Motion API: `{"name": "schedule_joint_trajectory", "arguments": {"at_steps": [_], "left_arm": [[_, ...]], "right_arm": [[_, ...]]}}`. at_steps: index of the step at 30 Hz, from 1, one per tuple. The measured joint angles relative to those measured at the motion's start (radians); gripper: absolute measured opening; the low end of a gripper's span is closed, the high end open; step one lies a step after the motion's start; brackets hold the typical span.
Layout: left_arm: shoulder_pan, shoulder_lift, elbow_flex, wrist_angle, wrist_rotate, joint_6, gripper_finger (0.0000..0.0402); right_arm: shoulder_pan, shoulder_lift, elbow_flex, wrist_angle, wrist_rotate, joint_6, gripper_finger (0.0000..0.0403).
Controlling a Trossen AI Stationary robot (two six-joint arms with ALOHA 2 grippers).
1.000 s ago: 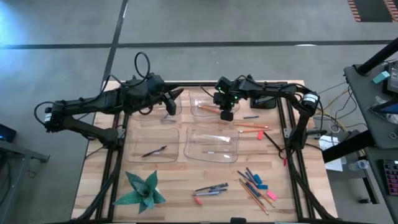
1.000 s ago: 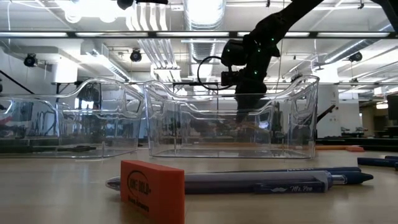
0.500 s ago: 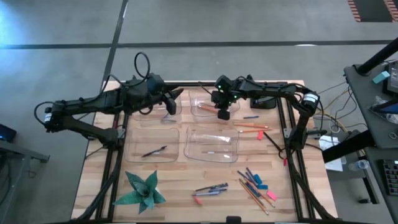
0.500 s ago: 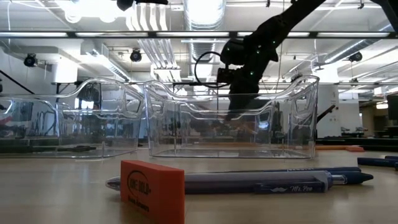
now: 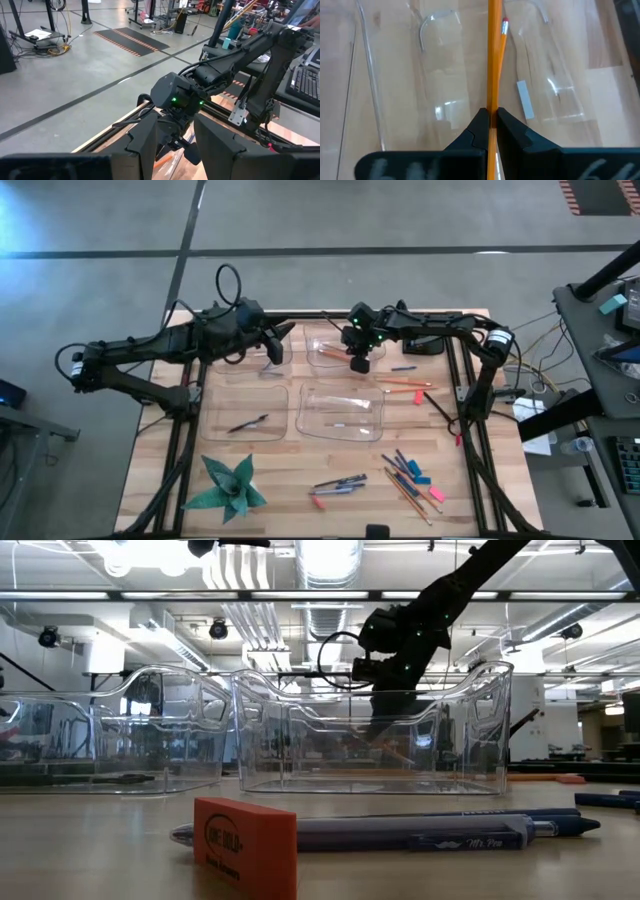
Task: Sort crayons/erasers/pens/pencils in bins
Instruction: Put the orange pencil into the top right transparent bin
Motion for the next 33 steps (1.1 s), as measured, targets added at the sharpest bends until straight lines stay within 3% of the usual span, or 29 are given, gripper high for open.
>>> {"name": "schedule_joint_trajectory", "arguments": {"at_steps": [27,33], "left_arm": [[0.000,0.000,0.000,0.000,0.000,0.003,0.0116],[0.000,0.000,0.000,-0.003,0.000,0.003,0.0116]], "right_arm": [[-0.005,0.000,-0.127,0.215,0.007,0.104,0.0014],[-0.013,0.000,-0.126,0.214,0.008,0.105,0.0054]]}}
